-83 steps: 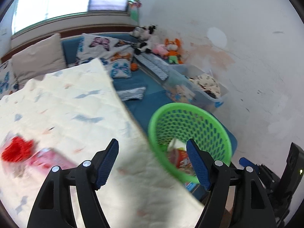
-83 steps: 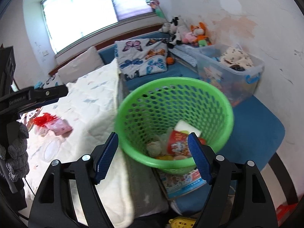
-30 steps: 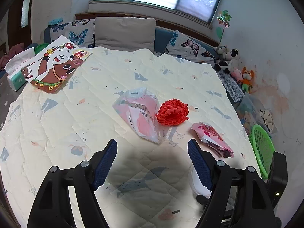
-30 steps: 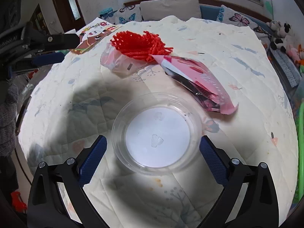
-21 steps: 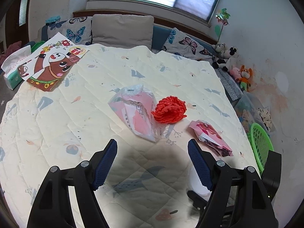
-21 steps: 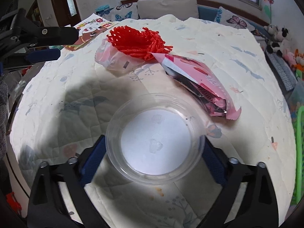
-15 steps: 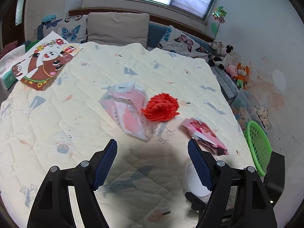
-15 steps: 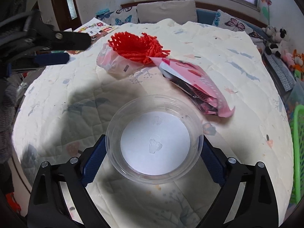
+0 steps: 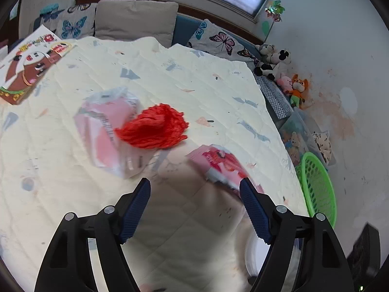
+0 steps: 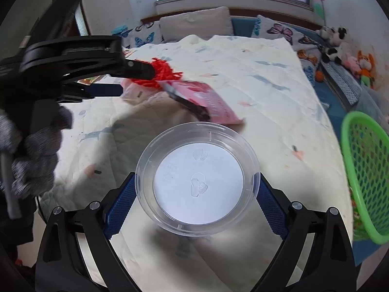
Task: Collect trash
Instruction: 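Grasp the pink snack wrapper with the left tool while the right tool holds the lid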
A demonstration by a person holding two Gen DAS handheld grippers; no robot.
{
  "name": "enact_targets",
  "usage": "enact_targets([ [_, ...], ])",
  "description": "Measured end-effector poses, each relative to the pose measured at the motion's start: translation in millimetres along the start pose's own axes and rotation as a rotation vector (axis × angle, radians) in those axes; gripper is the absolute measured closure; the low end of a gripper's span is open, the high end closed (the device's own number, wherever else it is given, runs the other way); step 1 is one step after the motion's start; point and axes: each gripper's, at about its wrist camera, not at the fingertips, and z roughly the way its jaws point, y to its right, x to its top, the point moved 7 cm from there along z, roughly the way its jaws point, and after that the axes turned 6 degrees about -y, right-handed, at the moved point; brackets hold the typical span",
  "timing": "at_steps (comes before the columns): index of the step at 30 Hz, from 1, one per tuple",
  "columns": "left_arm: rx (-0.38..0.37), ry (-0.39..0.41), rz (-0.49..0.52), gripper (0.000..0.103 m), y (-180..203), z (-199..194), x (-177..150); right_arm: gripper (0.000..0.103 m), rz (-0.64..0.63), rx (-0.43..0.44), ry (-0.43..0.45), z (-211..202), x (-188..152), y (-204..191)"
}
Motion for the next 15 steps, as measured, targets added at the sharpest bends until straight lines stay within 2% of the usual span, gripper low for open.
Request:
enact_targets([
  [6,0.003,-0.031,-0.040,0.033,7.6,29.8,10.6,0.011,0.053,-0.021,0.028,-18.6,-8.8,23.7],
  [15,-0.038,-0.076,-0.073,0.041,15.2,58.5,17.5,0.011,0.127,-0.048,0.051,-37.0,-21.9,54.5],
])
